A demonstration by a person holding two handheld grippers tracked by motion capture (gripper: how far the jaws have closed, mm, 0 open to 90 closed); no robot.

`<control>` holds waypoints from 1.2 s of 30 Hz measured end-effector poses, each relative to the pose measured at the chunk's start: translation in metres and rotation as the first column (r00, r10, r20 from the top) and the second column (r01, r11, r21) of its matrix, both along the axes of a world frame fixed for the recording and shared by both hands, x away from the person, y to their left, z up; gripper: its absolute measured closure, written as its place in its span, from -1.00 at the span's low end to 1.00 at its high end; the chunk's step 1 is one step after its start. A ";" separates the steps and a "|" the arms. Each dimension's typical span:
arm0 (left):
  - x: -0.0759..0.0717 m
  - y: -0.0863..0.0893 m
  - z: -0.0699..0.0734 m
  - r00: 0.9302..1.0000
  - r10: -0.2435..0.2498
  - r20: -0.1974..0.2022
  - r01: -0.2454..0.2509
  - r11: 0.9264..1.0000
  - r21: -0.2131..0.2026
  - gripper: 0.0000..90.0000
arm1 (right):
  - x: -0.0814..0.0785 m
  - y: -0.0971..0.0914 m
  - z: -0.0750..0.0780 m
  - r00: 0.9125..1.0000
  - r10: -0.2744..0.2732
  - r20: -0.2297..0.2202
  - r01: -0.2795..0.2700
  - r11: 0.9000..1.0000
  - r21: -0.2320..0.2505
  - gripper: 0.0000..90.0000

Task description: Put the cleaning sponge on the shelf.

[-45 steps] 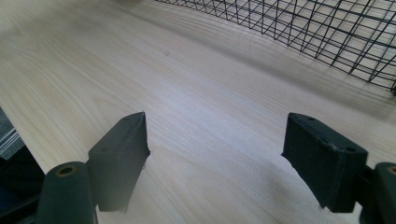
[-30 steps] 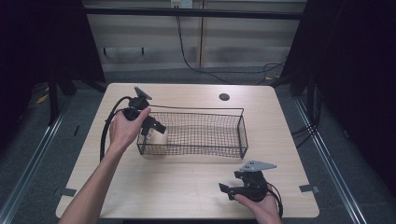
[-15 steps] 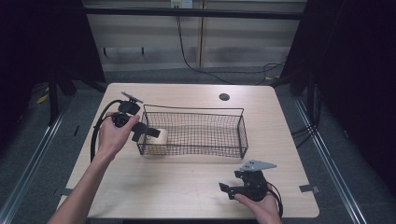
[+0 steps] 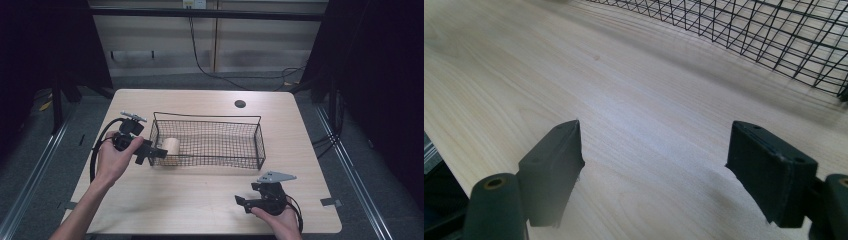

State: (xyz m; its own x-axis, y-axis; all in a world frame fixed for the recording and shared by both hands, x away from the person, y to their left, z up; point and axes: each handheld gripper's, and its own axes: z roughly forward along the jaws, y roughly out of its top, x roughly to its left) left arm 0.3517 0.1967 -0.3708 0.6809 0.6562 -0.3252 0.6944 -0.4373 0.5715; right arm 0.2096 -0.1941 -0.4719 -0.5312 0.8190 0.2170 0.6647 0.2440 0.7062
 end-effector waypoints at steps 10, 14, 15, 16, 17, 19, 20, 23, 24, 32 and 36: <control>-0.028 0.017 -0.020 0.999 0.046 0.010 -0.046 0.999 -0.030 -0.56 | 0.000 0.000 0.000 1.000 -0.003 -0.002 0.003 1.000 0.001 -0.52; -0.033 0.026 -0.028 0.999 0.042 0.013 -0.042 0.999 -0.027 -0.56 | 0.000 0.000 0.000 1.000 -0.003 -0.001 0.003 1.000 0.001 -0.52; -0.035 0.028 -0.030 0.999 0.042 0.012 -0.042 0.999 -0.023 -0.56 | 0.000 0.000 0.000 1.000 -0.004 -0.002 0.004 1.000 0.002 -0.52; -0.037 0.029 -0.032 0.999 0.044 0.014 -0.044 0.999 -0.023 -0.56 | 0.000 0.000 0.000 1.000 -0.004 -0.003 0.004 1.000 0.002 -0.52; -0.039 0.032 -0.035 0.999 0.045 0.005 -0.045 0.999 -0.027 -0.56 | 0.000 0.000 0.000 1.000 -0.003 -0.002 0.003 1.000 0.002 -0.52; -0.043 0.037 -0.040 0.999 0.050 -0.002 -0.050 0.998 -0.025 -0.56 | 0.000 0.000 -0.001 1.000 -0.003 0.000 0.003 1.000 0.001 -0.52; -0.045 0.040 -0.043 0.998 0.055 -0.003 -0.055 0.998 -0.024 -0.56 | 0.000 0.000 -0.001 1.000 -0.004 0.000 0.004 1.000 0.001 -0.52; -0.053 0.046 -0.050 0.997 0.076 0.001 -0.076 0.997 -0.009 -0.56 | 0.000 0.000 -0.001 1.000 -0.004 -0.001 0.004 1.000 0.001 -0.52; -0.056 0.049 -0.053 0.997 0.077 -0.003 -0.077 0.997 -0.014 -0.56 | 0.000 0.000 -0.001 1.000 -0.005 -0.001 0.005 1.000 0.002 -0.52; -0.073 0.064 -0.071 0.995 0.095 0.001 -0.095 0.995 -0.033 -0.56 | 0.000 0.001 -0.001 1.000 -0.006 -0.003 0.006 1.000 -0.001 -0.52; -0.080 0.071 -0.077 0.992 0.127 -0.002 -0.127 0.990 -0.055 -0.56 | 0.000 0.001 -0.001 1.000 -0.011 -0.002 0.011 1.000 -0.004 -0.52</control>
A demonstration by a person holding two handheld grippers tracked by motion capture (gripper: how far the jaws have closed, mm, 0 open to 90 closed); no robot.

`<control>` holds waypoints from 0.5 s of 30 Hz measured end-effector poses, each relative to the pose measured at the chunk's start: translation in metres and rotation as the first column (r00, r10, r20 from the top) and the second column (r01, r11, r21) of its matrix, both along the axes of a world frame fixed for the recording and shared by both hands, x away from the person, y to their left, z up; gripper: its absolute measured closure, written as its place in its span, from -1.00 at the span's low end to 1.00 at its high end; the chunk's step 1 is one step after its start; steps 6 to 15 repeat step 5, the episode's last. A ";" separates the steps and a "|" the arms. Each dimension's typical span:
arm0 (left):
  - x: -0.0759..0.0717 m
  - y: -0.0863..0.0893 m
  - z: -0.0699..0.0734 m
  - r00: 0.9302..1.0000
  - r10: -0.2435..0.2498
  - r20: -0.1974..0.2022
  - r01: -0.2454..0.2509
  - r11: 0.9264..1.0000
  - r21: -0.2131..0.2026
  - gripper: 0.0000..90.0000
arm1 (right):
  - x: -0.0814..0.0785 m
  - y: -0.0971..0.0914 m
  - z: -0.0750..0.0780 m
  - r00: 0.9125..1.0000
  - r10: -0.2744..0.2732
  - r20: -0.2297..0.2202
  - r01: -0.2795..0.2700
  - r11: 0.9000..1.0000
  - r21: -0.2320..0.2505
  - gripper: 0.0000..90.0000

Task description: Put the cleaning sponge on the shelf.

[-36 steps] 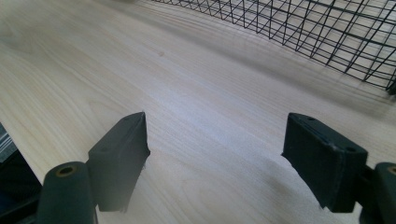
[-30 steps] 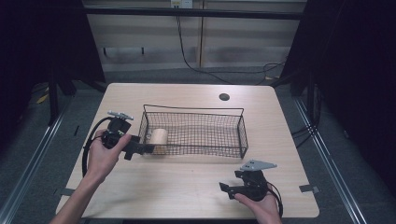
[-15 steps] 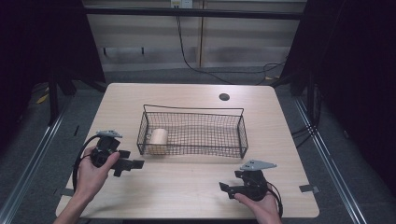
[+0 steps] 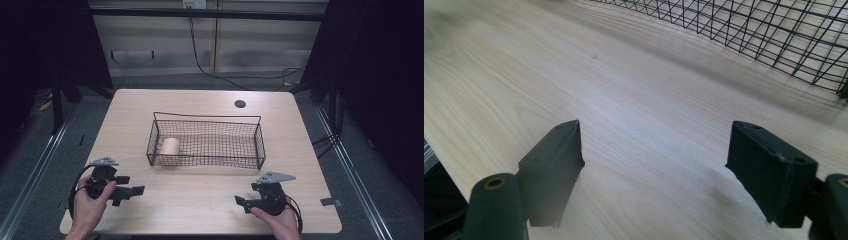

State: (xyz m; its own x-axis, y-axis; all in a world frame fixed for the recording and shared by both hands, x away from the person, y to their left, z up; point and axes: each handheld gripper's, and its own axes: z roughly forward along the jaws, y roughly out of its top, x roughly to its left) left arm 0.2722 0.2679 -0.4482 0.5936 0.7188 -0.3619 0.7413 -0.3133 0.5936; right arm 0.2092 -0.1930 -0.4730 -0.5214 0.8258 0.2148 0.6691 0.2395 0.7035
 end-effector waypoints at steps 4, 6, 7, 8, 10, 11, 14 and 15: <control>-0.003 0.005 -0.009 1.000 -0.001 -0.022 0.001 1.000 -0.003 -0.56 | 0.001 0.000 -0.002 1.000 -0.012 0.000 0.012 1.000 -0.016 -0.52; -0.003 0.007 -0.010 1.000 0.000 -0.025 0.000 1.000 -0.001 -0.56 | 0.002 0.000 -0.003 1.000 -0.014 -0.002 0.014 1.000 -0.019 -0.52; -0.003 0.007 -0.010 1.000 0.000 -0.025 0.000 1.000 -0.001 -0.56 | 0.002 0.000 -0.003 1.000 -0.014 -0.002 0.014 1.000 -0.019 -0.52; -0.003 0.007 -0.010 1.000 0.000 -0.025 0.000 1.000 -0.001 -0.56 | 0.002 0.000 -0.003 1.000 -0.014 -0.002 0.014 1.000 -0.019 -0.52; -0.003 0.007 -0.010 1.000 0.000 -0.025 0.000 1.000 -0.001 -0.56 | 0.002 0.000 -0.003 1.000 -0.014 -0.002 0.014 1.000 -0.019 -0.52; -0.003 0.007 -0.010 1.000 0.000 -0.025 0.000 1.000 -0.001 -0.56 | 0.002 0.000 -0.003 1.000 -0.014 -0.002 0.014 1.000 -0.019 -0.52; -0.003 0.007 -0.010 1.000 0.000 -0.025 0.000 1.000 -0.001 -0.56 | 0.002 0.000 -0.003 1.000 -0.014 -0.002 0.014 1.000 -0.019 -0.52; -0.003 0.007 -0.010 1.000 0.000 -0.025 0.000 1.000 -0.001 -0.56 | 0.002 0.000 -0.003 1.000 -0.014 -0.002 0.014 1.000 -0.019 -0.52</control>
